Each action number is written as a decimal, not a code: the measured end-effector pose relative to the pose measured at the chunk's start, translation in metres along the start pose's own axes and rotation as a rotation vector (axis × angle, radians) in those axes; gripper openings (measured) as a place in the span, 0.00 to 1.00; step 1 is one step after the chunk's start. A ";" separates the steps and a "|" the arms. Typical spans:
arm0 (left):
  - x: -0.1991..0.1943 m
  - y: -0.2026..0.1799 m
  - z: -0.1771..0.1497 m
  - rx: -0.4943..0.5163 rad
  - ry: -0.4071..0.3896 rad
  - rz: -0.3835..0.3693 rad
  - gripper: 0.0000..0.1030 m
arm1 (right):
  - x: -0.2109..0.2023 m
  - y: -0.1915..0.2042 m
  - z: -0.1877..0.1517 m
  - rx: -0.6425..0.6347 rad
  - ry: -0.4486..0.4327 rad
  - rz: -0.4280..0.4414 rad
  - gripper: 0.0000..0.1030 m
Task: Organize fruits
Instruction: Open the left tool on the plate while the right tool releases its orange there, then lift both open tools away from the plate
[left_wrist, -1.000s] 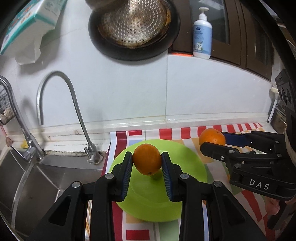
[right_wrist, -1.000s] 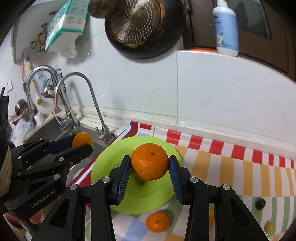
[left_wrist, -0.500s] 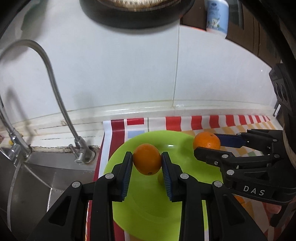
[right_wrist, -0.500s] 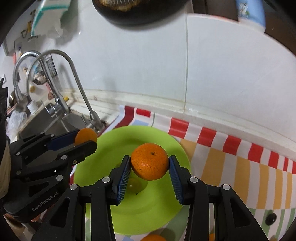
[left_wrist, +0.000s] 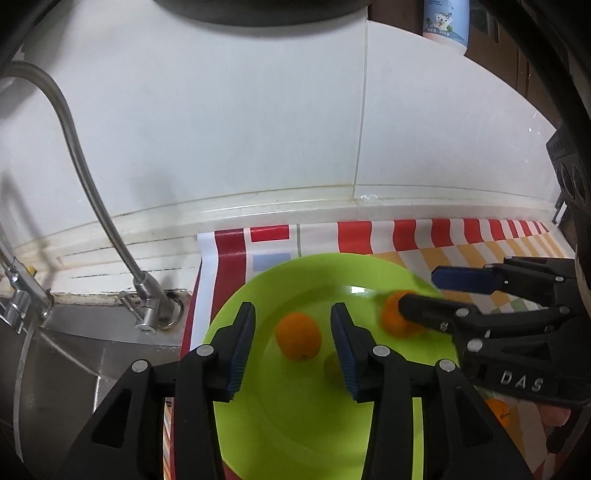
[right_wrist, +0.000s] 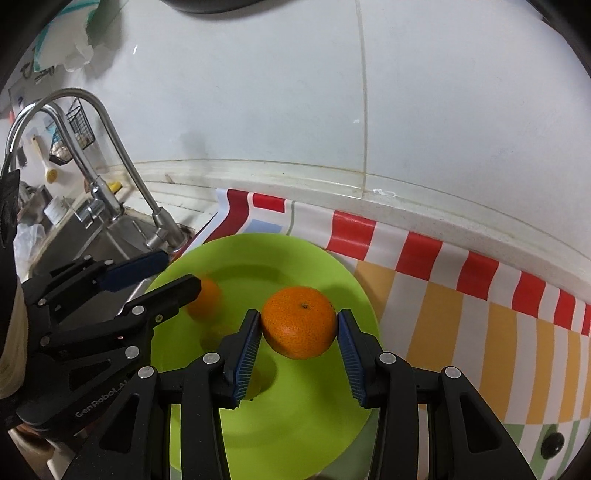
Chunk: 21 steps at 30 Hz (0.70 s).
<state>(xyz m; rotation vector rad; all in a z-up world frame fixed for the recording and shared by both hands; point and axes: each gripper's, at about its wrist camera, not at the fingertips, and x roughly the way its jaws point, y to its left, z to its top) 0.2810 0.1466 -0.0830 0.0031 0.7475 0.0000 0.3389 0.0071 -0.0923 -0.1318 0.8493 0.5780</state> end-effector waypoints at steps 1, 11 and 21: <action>-0.005 0.000 -0.001 0.001 -0.003 0.006 0.40 | -0.003 -0.001 0.000 0.004 -0.007 -0.006 0.43; -0.067 -0.011 -0.007 -0.041 -0.061 0.034 0.44 | -0.061 0.002 -0.013 0.018 -0.124 -0.033 0.43; -0.129 -0.036 -0.021 -0.027 -0.164 0.040 0.61 | -0.132 0.010 -0.042 0.012 -0.223 -0.075 0.54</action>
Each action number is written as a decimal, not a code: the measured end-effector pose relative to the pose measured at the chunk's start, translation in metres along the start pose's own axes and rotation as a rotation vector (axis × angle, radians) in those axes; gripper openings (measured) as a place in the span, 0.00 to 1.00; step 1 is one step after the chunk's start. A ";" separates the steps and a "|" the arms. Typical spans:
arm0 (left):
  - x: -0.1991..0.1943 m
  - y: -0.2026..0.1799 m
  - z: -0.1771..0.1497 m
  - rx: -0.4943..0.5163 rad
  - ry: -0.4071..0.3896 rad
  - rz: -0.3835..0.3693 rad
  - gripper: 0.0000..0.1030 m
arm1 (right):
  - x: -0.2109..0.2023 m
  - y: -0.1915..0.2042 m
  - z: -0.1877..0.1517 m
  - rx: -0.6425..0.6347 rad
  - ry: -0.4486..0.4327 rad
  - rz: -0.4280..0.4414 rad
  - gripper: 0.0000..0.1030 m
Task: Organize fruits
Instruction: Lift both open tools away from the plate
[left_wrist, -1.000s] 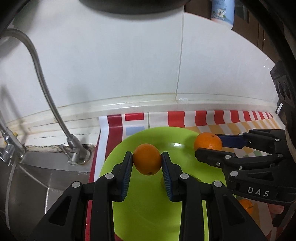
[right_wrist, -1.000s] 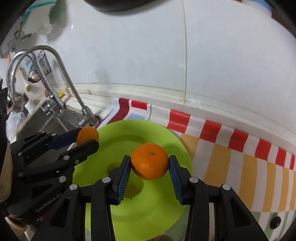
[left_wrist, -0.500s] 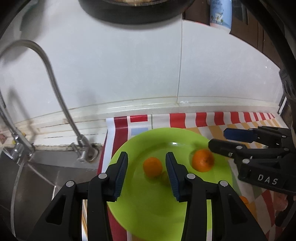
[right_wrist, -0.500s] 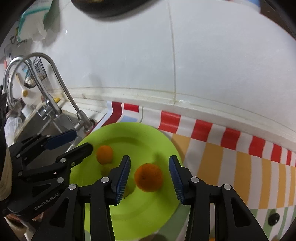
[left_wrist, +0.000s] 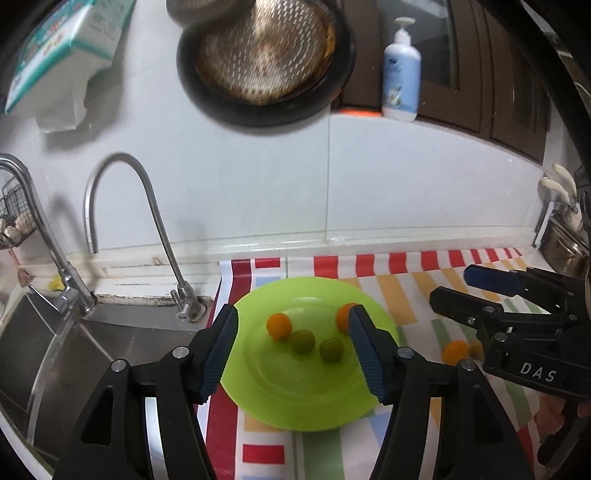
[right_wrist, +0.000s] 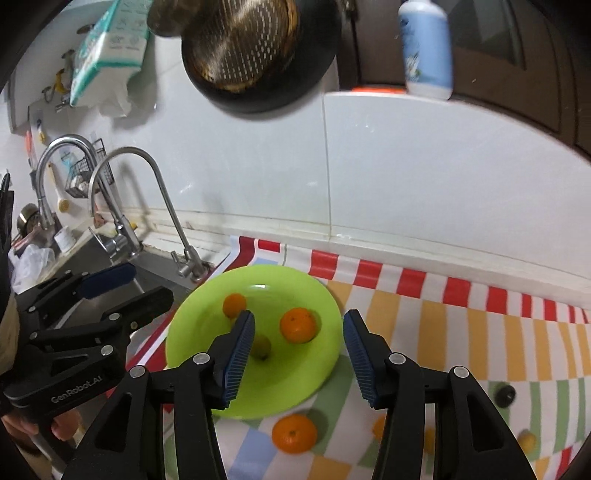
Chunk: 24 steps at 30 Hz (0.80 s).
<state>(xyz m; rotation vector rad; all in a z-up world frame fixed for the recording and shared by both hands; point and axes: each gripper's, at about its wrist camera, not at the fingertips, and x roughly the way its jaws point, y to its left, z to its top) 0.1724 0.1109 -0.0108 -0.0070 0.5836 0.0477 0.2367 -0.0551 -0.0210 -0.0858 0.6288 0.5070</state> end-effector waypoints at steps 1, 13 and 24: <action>-0.005 -0.002 0.000 0.000 -0.005 -0.003 0.63 | -0.006 -0.002 -0.001 0.006 -0.009 -0.006 0.55; -0.044 -0.039 -0.014 0.023 -0.066 -0.062 0.79 | -0.072 -0.018 -0.029 0.036 -0.082 -0.122 0.56; -0.043 -0.068 -0.040 0.095 -0.062 -0.096 0.79 | -0.103 -0.026 -0.065 0.012 -0.124 -0.224 0.56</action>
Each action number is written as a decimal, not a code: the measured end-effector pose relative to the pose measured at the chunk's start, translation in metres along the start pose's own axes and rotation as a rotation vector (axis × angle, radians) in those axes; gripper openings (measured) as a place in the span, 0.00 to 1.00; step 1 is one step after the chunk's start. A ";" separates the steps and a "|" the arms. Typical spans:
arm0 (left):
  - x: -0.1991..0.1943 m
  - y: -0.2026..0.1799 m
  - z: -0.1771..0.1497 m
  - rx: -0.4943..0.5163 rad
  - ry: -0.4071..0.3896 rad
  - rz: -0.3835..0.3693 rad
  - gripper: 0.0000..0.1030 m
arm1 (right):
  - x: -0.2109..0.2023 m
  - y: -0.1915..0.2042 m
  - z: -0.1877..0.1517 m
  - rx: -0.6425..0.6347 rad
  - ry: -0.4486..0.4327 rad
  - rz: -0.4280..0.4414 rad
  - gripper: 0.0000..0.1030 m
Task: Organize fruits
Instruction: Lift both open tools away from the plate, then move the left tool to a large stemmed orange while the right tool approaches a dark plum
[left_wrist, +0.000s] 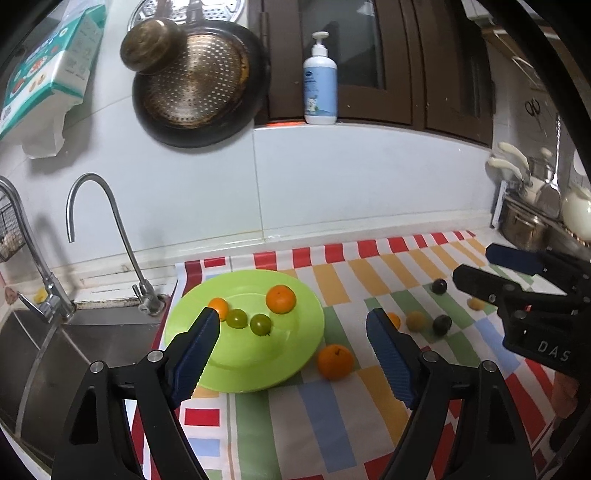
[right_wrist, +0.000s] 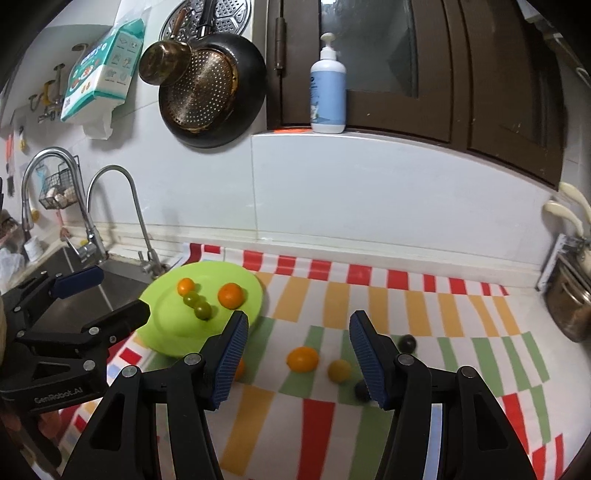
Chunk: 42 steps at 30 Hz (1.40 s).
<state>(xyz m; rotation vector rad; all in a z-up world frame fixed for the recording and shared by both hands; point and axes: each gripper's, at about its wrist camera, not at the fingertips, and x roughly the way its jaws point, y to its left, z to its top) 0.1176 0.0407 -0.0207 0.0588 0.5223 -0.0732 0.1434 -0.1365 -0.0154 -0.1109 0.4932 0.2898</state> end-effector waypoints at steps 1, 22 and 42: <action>0.001 -0.001 -0.002 0.004 0.002 -0.002 0.79 | -0.002 -0.001 -0.002 -0.004 -0.002 -0.006 0.56; 0.041 -0.025 -0.033 0.060 0.081 -0.035 0.78 | 0.022 -0.027 -0.048 0.041 0.130 -0.083 0.56; 0.099 -0.035 -0.051 0.025 0.239 -0.072 0.49 | 0.075 -0.059 -0.071 0.103 0.246 -0.080 0.55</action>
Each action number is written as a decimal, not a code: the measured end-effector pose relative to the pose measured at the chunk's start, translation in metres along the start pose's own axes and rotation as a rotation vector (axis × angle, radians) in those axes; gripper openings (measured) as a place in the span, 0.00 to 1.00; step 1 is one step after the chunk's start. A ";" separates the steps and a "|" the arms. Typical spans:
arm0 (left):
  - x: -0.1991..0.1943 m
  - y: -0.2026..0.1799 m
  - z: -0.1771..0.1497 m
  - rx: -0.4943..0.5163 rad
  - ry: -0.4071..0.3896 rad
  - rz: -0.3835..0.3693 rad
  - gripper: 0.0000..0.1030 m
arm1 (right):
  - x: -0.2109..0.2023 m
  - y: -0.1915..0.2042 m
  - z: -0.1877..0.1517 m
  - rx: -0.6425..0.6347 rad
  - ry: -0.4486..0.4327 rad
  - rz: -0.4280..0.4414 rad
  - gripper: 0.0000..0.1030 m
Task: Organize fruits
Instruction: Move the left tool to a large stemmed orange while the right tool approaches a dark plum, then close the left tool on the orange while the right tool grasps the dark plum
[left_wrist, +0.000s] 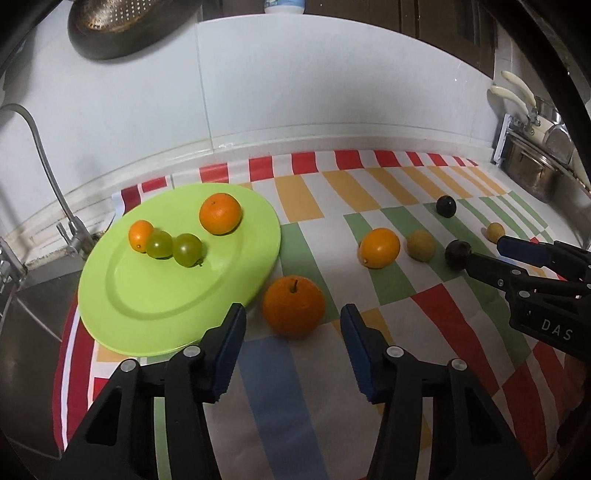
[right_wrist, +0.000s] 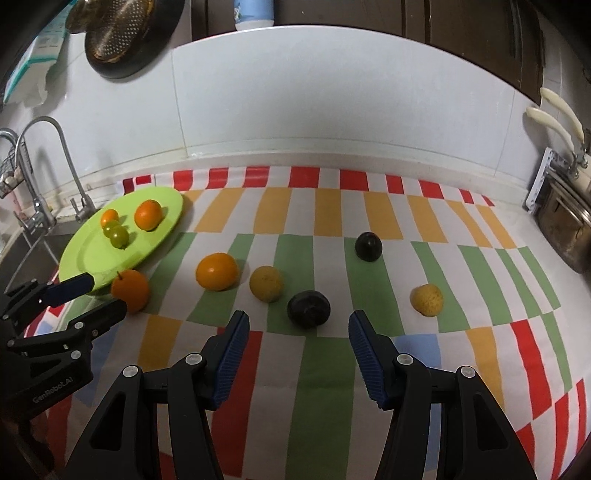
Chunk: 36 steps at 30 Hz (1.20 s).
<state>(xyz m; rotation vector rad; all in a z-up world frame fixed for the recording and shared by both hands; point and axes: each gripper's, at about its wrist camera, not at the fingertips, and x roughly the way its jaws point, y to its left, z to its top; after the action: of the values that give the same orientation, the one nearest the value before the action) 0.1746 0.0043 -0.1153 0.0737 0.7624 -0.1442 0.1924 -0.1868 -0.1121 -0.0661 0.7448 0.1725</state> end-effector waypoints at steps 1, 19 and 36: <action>0.002 0.000 0.001 0.000 0.004 -0.002 0.48 | 0.002 0.000 0.000 0.000 0.004 -0.001 0.55; 0.019 -0.001 0.009 -0.005 0.036 -0.018 0.45 | 0.037 -0.009 0.002 0.003 0.052 0.005 0.42; 0.006 -0.001 0.013 -0.005 0.005 -0.039 0.39 | 0.022 -0.005 0.004 0.000 0.033 0.036 0.31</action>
<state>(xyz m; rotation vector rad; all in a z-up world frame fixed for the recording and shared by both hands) 0.1879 0.0008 -0.1103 0.0545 0.7690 -0.1794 0.2119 -0.1883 -0.1245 -0.0559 0.7797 0.2061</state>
